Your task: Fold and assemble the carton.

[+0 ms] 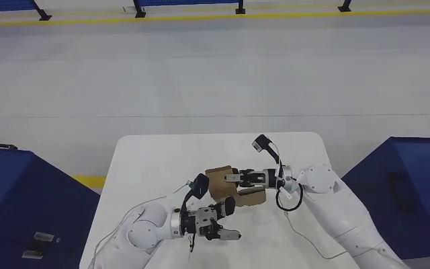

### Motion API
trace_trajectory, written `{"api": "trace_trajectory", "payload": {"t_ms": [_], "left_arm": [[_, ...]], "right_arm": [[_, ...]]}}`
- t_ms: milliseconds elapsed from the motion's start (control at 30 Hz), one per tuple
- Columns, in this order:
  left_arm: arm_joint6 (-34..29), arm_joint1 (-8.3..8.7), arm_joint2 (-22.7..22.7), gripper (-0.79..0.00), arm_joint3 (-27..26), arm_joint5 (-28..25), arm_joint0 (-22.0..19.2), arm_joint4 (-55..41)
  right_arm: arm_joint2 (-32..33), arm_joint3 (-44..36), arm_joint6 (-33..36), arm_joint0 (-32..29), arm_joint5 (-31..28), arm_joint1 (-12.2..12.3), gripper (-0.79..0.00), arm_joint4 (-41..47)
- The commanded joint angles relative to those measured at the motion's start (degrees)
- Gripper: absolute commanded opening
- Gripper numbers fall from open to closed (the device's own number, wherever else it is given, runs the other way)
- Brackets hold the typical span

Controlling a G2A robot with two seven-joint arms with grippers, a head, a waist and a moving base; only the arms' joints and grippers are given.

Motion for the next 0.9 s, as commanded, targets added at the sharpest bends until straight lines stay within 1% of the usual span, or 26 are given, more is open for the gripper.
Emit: {"api": "trace_trajectory", "payload": {"t_ms": [0,167,300,400,500,633,700,733,800,867], "left_arm": [[0.37,0.03,0.11,0.000,0.02,0.07,0.06,0.26],[0.72,0.29,-0.05,0.000,-0.18,-0.43,0.65,-0.12],[0.43,0.75,-0.86,0.000,-0.47,-1.25,1.55,-1.83],[-0.22,1.27,-2.02,0.000,-0.77,-1.95,2.48,-2.82],[-1.23,1.85,-3.43,0.000,-1.22,-2.74,3.42,-3.67],[-1.23,1.85,-3.43,0.000,-1.22,-2.74,3.42,-3.67],[-1.23,1.85,-3.43,0.000,-1.22,-2.74,3.42,-3.67],[0.03,1.94,-4.83,0.000,-0.43,-1.46,3.03,-1.45],[4.94,1.96,-7.27,0.000,0.21,-0.08,3.64,3.11],[10.92,1.98,-9.83,0.000,-0.40,-0.62,5.10,7.86]], "right_arm": [[0.32,0.16,-0.20,0.00,-0.10,0.00,-0.785,0.44],[2.08,1.58,-1.10,0.06,0.09,0.06,-0.785,3.28],[4.56,3.95,-1.77,0.62,1.58,0.19,-0.785,7.38],[7.11,5.13,-3.87,1.19,1.07,0.54,-0.785,6.38],[7.11,5.13,-3.87,1.19,1.07,0.54,-0.785,6.38],[7.11,5.13,-3.87,1.19,1.07,0.54,-0.785,6.38],[7.08,4.63,-5.14,0.78,6.66,0.50,-0.785,8.22],[7.54,4.32,-5.29,0.87,8.84,0.43,-0.785,10.91],[8.41,4.89,-5.16,1.04,12.76,0.26,-0.785,16.75],[9.10,6.42,-4.06,1.66,17.05,0.11,-0.785,22.02]]}}
